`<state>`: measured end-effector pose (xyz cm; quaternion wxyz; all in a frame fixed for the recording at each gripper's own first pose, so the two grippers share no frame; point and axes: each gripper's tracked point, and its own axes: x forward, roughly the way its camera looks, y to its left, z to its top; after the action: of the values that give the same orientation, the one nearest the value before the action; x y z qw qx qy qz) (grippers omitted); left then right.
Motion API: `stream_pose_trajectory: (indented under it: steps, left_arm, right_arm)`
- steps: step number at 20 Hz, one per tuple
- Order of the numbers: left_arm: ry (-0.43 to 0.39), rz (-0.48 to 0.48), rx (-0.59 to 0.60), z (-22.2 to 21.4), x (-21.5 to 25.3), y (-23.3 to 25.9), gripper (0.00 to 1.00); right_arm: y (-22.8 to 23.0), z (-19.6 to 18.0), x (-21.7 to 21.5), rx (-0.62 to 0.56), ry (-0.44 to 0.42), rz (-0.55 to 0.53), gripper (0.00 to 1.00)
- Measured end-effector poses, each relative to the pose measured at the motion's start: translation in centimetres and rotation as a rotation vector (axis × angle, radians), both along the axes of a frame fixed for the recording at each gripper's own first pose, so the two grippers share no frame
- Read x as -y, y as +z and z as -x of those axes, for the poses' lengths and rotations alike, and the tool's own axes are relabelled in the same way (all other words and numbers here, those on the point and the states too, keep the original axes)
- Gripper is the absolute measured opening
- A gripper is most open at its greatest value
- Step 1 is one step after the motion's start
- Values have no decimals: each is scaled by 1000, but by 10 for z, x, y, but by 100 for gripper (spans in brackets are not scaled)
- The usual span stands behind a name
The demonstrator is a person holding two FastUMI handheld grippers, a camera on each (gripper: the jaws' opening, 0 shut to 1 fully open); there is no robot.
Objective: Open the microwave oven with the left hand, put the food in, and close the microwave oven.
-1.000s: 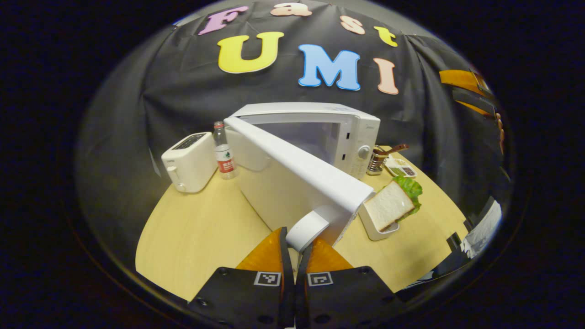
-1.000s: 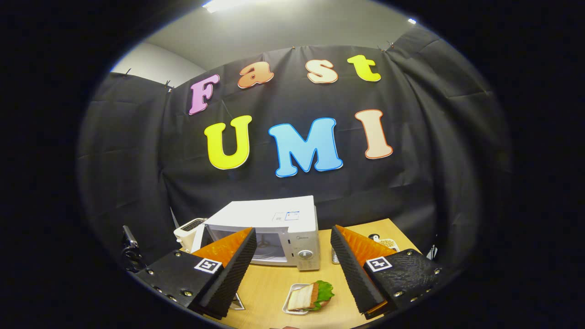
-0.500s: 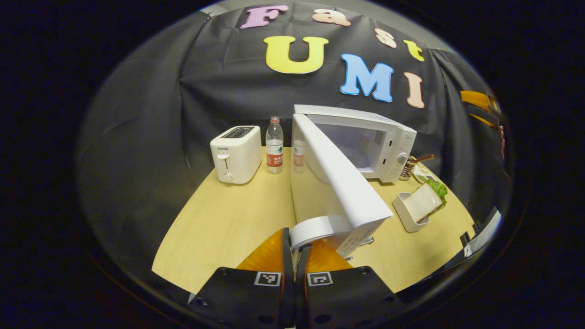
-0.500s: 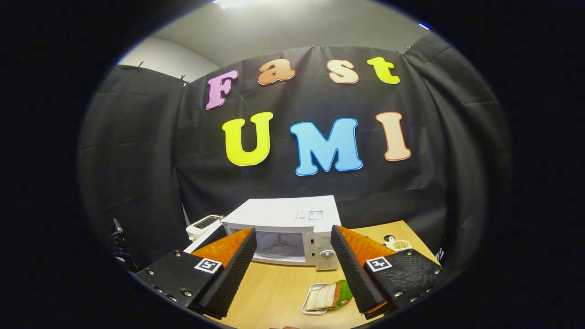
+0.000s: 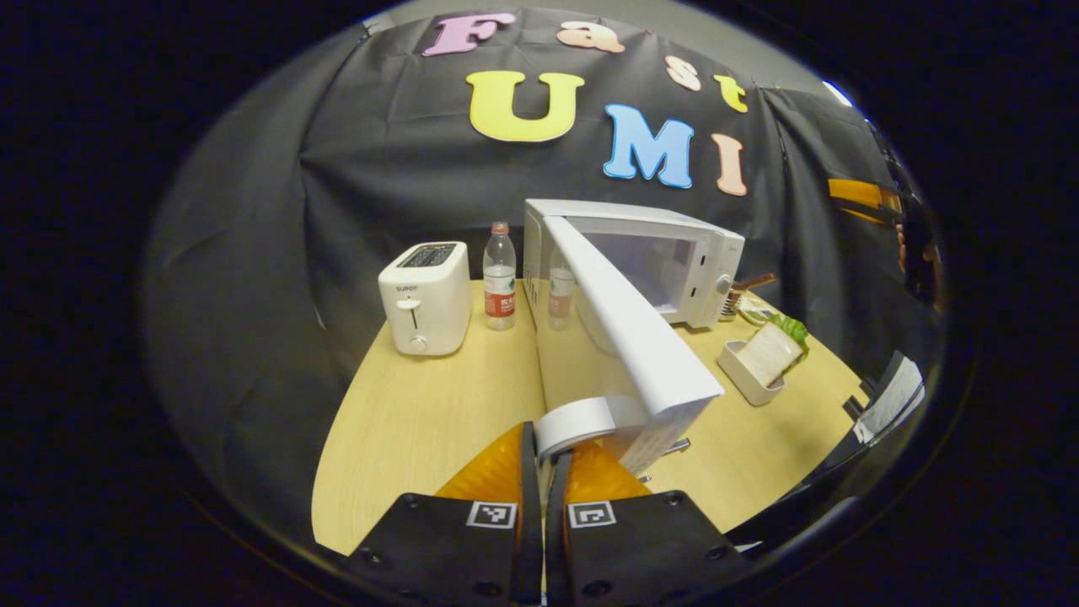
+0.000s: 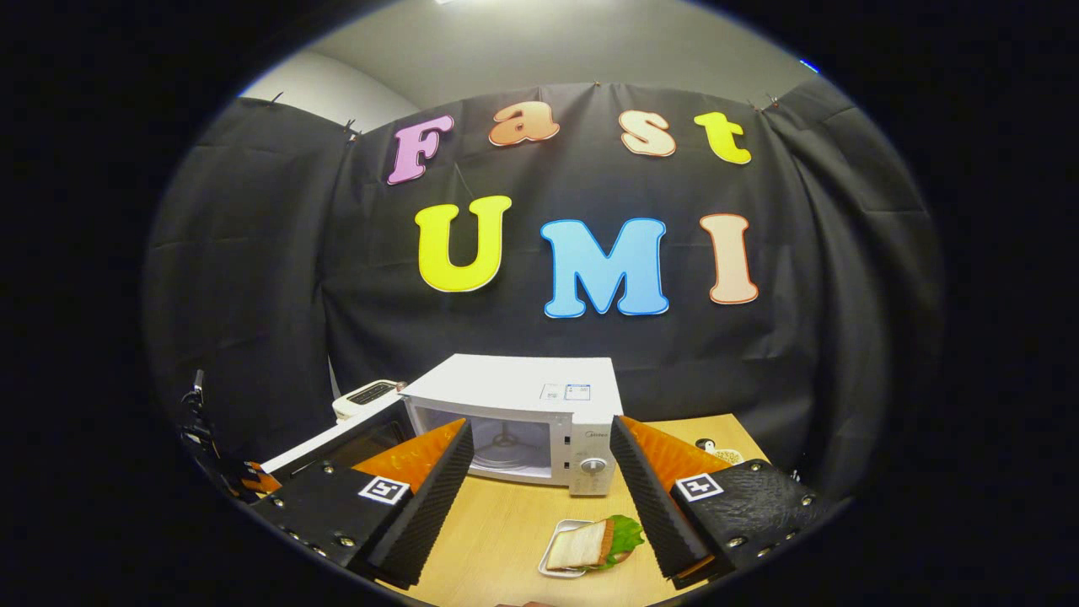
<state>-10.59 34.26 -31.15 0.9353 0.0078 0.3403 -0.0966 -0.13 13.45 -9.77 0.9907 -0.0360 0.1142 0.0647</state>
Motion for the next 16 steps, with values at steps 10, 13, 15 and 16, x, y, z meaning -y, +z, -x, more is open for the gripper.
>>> stream_pose_trajectory:
  steps: [10,13,15,16]
  left_arm:
    - [177,-1,48,27,-41,23,75]
    - [333,-51,200,34,-60,92,73]
    - [390,-55,346,26,-45,154,79]
    - [400,-55,415,12,-31,180,92]
  right_arm:
    - [-36,-4,26,-78,26,74,99]
    - [-53,-11,62,-115,-37,80,99]
    - [-72,-18,87,-168,-81,72,99]
    - [-86,-20,97,-202,-95,50,99]
